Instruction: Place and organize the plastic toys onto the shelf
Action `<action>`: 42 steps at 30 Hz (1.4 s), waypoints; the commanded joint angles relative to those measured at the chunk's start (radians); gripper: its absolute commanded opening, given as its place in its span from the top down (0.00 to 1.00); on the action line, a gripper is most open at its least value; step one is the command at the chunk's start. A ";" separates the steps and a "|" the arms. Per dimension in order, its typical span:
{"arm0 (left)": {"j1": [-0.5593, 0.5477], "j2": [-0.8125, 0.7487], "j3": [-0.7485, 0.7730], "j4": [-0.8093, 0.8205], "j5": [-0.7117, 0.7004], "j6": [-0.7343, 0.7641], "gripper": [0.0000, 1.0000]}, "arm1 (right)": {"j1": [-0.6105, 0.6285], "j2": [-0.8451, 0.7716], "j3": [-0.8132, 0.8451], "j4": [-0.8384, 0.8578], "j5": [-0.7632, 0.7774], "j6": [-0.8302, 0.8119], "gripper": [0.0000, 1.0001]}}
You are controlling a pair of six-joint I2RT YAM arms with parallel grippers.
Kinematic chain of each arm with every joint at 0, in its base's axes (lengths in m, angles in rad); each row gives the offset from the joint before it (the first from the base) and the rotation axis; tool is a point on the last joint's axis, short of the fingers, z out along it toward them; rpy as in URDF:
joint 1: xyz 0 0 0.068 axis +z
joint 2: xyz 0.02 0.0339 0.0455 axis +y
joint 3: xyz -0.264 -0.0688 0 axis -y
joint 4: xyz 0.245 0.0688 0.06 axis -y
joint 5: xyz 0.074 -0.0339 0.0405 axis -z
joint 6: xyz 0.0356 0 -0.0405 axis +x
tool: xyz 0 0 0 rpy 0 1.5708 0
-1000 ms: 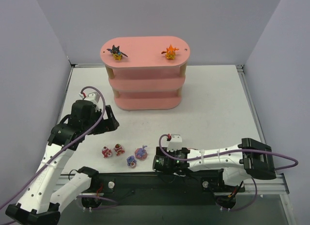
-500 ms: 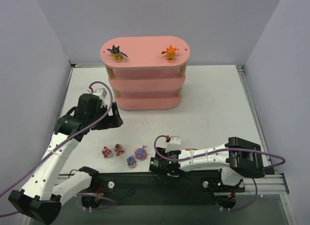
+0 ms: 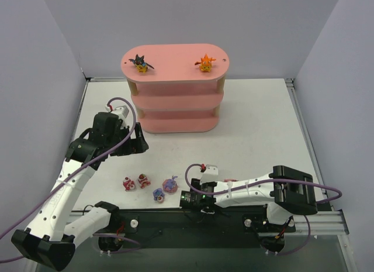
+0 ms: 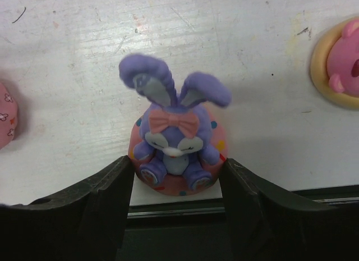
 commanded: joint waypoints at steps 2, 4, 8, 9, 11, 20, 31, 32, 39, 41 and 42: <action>0.015 0.002 0.046 0.039 0.025 0.015 0.03 | -0.024 -0.032 0.113 -0.119 0.088 -0.111 0.87; 0.019 0.006 0.050 0.044 0.035 0.013 0.03 | -0.060 -0.052 0.162 -0.156 0.102 -0.170 0.94; 0.030 0.000 0.028 0.088 0.065 0.010 0.03 | -0.167 -0.149 0.223 -0.162 0.097 -0.313 1.00; 0.033 -0.004 0.011 0.111 0.070 0.009 0.03 | -0.188 -0.164 0.243 -0.162 0.093 -0.353 1.00; 0.042 -0.006 0.000 0.124 0.076 -0.010 0.03 | -0.268 -0.201 0.310 -0.163 0.064 -0.472 1.00; 0.067 0.023 0.014 0.154 0.090 -0.051 0.03 | -0.576 -0.184 0.564 -0.164 -0.064 -0.852 1.00; 0.073 0.029 -0.009 0.205 0.087 -0.062 0.03 | -0.756 -0.013 0.774 -0.056 -0.217 -1.137 1.00; 0.075 0.033 -0.008 0.205 0.094 -0.062 0.03 | -0.758 -0.005 0.779 -0.050 -0.217 -1.157 0.99; 0.076 0.051 -0.003 0.191 0.091 -0.051 0.03 | -0.770 0.024 0.748 0.060 -0.210 -1.186 0.99; 0.078 0.051 -0.005 0.190 0.093 -0.050 0.03 | -0.770 0.024 0.733 0.097 -0.196 -1.189 0.99; 0.076 0.056 -0.003 0.190 0.093 -0.045 0.03 | -0.770 0.027 0.728 0.108 -0.193 -1.191 1.00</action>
